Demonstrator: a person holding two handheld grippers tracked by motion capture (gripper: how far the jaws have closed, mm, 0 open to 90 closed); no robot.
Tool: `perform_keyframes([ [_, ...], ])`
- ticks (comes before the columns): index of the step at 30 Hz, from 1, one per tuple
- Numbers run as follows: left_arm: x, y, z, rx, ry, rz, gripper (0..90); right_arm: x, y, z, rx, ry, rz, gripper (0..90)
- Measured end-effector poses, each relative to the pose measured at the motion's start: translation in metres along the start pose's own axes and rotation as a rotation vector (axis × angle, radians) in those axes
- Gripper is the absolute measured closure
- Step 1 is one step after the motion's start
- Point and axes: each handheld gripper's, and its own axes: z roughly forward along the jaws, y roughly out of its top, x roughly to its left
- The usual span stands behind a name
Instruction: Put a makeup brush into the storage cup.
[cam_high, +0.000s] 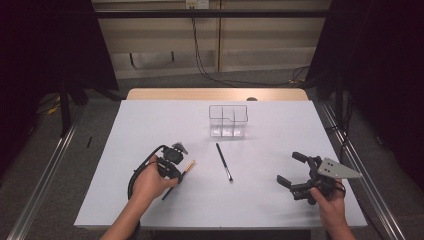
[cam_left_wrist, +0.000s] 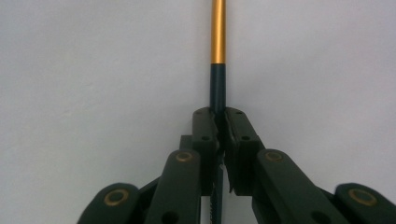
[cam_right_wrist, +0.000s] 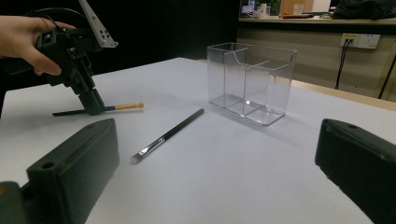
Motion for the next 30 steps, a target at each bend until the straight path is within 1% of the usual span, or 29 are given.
perform_keyframes([
  [2,0.002,-0.002,-0.002,-0.037,-0.034,-0.013,83.7,0.000,0.000,0.000,-0.001,0.001,0.001,0.0],
  [5,0.005,-0.004,-0.005,-0.097,-0.050,0.000,83.8,0.000,0.000,0.000,0.002,0.000,0.002,0.0],
  [6,0.006,-0.004,-0.006,-0.120,-0.054,-0.004,83.8,0.000,0.000,0.000,0.001,-0.001,0.002,0.0],
  [8,0.009,-0.005,-0.008,-0.179,-0.067,0.002,83.9,0.000,0.000,0.000,0.002,0.000,0.002,0.0],
  [9,0.011,-0.005,-0.009,-0.201,-0.073,0.002,83.9,0.000,0.000,0.000,0.002,0.000,0.002,0.0],
  [10,0.011,-0.006,-0.009,-0.237,-0.077,-0.008,83.9,0.000,0.000,0.000,0.003,0.000,0.001,0.0],
  [11,0.013,-0.006,-0.009,-0.257,-0.084,-0.018,83.9,0.000,-0.001,0.000,0.003,-0.001,0.002,0.0],
  [13,0.015,-0.007,-0.010,-0.314,-0.096,-0.021,83.9,0.000,-0.001,0.000,0.004,-0.002,0.003,0.0],
  [17,0.020,-0.008,-0.012,-0.415,-0.126,-0.044,84.0,0.000,-0.001,0.001,0.007,-0.002,0.003,0.0],
  [19,0.022,-0.008,-0.013,-0.481,-0.144,-0.032,84.0,0.000,-0.001,0.001,0.008,-0.003,0.001,0.0],
  [21,0.024,-0.008,-0.016,-0.519,-0.163,-0.037,84.0,0.000,-0.001,0.001,0.009,-0.004,0.002,0.0],
  [22,0.025,-0.008,-0.017,-0.552,-0.178,-0.032,84.0,0.000,-0.001,0.001,0.009,-0.003,0.000,0.0],
  [25,0.027,-0.006,-0.018,-0.605,-0.234,-0.051,84.0,0.000,-0.001,0.002,0.009,-0.002,-0.003,0.0],
  [27,0.028,-0.005,-0.019,-0.626,-0.250,-0.052,84.0,0.000,-0.001,0.003,0.013,-0.002,-0.002,0.0],
  [28,0.028,-0.004,-0.019,-0.642,-0.251,-0.052,84.0,0.000,-0.001,0.003,0.014,-0.001,-0.002,0.0],
  [30,0.028,-0.003,-0.020,-0.667,-0.262,-0.040,84.0,0.000,-0.001,0.003,0.014,0.000,-0.003,0.0],
])
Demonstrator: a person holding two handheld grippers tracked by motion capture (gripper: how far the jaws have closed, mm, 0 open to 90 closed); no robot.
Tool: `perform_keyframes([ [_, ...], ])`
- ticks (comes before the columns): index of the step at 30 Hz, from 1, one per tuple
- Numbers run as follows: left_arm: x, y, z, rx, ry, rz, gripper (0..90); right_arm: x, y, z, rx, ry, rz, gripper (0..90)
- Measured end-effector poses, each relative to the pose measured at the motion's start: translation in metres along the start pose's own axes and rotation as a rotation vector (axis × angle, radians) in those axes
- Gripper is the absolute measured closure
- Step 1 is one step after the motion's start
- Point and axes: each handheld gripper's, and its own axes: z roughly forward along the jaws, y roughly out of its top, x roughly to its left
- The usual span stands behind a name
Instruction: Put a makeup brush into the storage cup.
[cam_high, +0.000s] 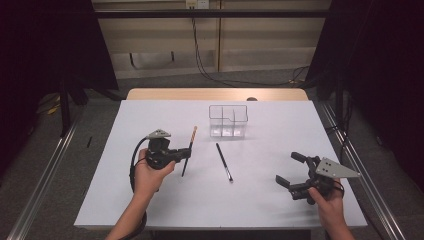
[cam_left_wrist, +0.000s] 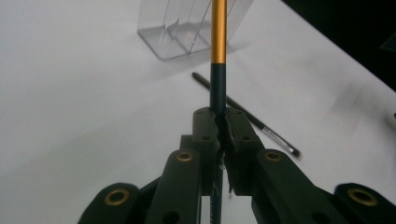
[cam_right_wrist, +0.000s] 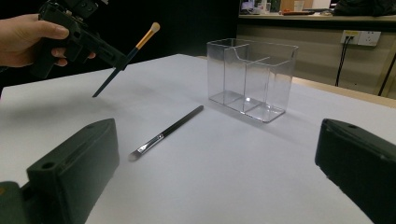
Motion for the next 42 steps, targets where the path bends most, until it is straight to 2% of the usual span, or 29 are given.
perform_keyframes([
  [8,-0.005,0.005,0.002,-0.117,-0.056,0.020,83.9,0.000,0.000,0.001,0.004,-0.003,-0.002,0.0],
  [12,-0.006,0.007,0.005,-0.144,-0.113,0.013,84.0,0.000,0.000,0.002,0.003,-0.002,-0.002,0.0],
  [15,-0.008,0.009,0.007,-0.157,-0.137,0.006,83.9,-0.001,0.000,0.002,0.003,0.001,-0.003,0.0],
  [20,-0.012,0.010,0.009,-0.193,-0.151,0.038,84.0,0.000,0.000,0.003,0.003,-0.005,0.002,0.0],
  [27,-0.022,0.011,0.015,-0.223,-0.184,0.054,83.9,0.000,0.000,0.004,-0.003,-0.005,0.012,0.0],
  [42,-0.041,0.015,0.032,-0.256,-0.246,0.114,84.0,0.000,0.002,0.007,0.001,0.002,0.011,0.0],
])
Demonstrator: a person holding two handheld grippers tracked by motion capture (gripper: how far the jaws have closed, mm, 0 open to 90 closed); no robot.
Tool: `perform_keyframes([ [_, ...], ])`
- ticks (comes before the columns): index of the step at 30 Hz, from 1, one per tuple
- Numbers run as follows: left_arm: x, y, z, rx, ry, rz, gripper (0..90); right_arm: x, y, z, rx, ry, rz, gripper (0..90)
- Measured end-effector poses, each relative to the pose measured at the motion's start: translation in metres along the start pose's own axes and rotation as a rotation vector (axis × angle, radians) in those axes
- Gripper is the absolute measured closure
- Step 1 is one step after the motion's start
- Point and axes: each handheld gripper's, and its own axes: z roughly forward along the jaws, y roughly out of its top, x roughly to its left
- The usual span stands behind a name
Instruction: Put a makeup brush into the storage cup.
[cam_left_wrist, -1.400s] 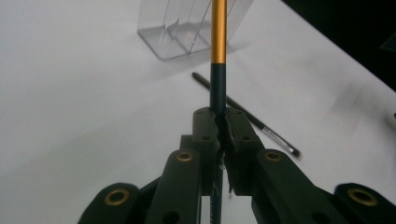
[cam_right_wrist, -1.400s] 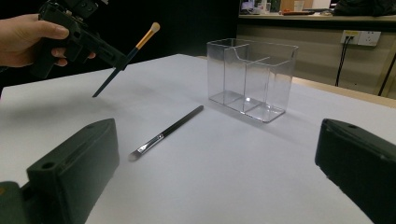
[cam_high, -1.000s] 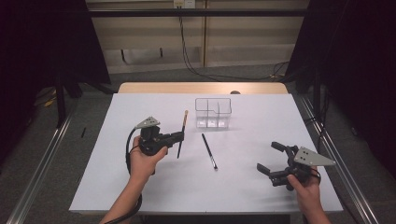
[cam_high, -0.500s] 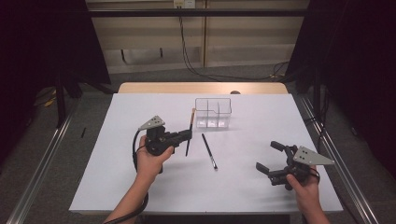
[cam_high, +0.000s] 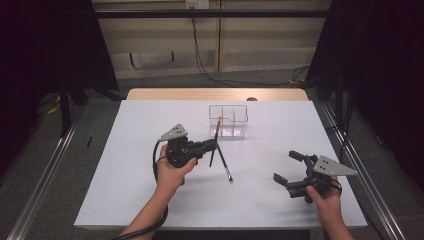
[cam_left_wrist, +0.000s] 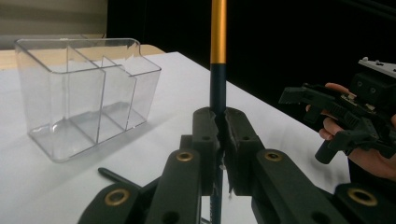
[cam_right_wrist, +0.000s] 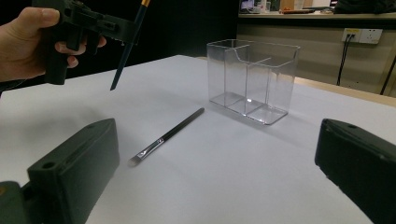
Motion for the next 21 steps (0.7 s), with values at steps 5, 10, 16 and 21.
perform_keyframes([
  [5,-0.004,0.000,0.003,-0.015,-0.018,0.023,83.9,0.000,0.000,0.000,-0.002,0.002,0.006,0.0],
  [10,-0.007,-0.002,0.007,-0.004,-0.031,0.041,83.9,-0.001,0.001,0.000,-0.008,0.000,0.012,0.0],
  [16,-0.011,-0.004,0.010,0.006,-0.034,0.059,83.9,-0.002,0.002,0.000,-0.013,-0.010,0.021,0.0],
  [21,-0.012,-0.004,0.010,0.010,-0.032,0.072,83.9,-0.001,0.003,0.002,-0.002,-0.016,0.030,0.0],
])
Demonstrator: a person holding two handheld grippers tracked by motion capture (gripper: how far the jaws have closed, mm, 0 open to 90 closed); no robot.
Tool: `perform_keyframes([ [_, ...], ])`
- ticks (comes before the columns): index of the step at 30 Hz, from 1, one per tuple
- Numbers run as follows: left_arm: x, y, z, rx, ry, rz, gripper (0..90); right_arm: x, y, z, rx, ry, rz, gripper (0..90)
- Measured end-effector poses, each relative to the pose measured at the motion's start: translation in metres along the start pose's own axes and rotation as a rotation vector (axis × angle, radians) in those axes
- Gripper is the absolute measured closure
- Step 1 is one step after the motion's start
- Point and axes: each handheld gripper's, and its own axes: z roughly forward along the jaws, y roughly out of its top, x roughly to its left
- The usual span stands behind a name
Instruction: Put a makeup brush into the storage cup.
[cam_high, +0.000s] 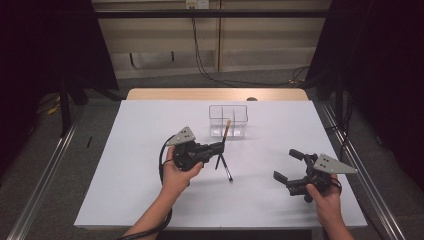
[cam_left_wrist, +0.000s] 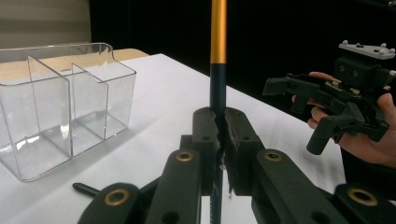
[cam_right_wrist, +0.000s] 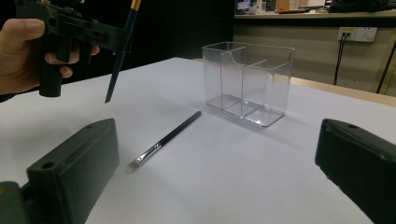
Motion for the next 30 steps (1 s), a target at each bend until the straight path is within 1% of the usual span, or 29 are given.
perform_keyframes([
  [2,0.000,0.000,0.000,-0.002,0.000,-0.002,83.9,0.001,0.000,0.001,0.002,0.003,0.008,0.0],
  [4,0.000,0.000,0.000,-0.002,0.003,0.006,83.9,0.004,0.002,0.002,0.005,0.005,0.000,0.0],
  [10,-0.003,0.001,0.000,-0.008,0.004,0.023,83.9,0.007,0.006,0.006,0.009,0.012,0.002,0.0],
  [13,-0.003,0.002,-0.001,-0.011,0.005,0.029,84.0,0.008,0.008,0.008,0.023,-0.002,0.008,0.0],
  [17,-0.003,0.001,-0.002,-0.011,0.003,0.032,83.9,0.009,0.013,0.011,0.020,-0.010,0.007,0.0],
  [18,-0.003,0.001,-0.002,-0.012,0.005,0.032,83.9,0.009,0.015,0.012,0.018,-0.005,0.012,0.0],
  [26,-0.003,0.000,-0.001,-0.006,0.005,0.041,83.9,0.010,0.023,0.020,0.026,0.009,0.004,0.0],
  [30,-0.004,-0.001,0.001,-0.004,0.004,0.039,83.9,0.008,0.024,0.025,0.041,0.011,0.028,0.0],
])
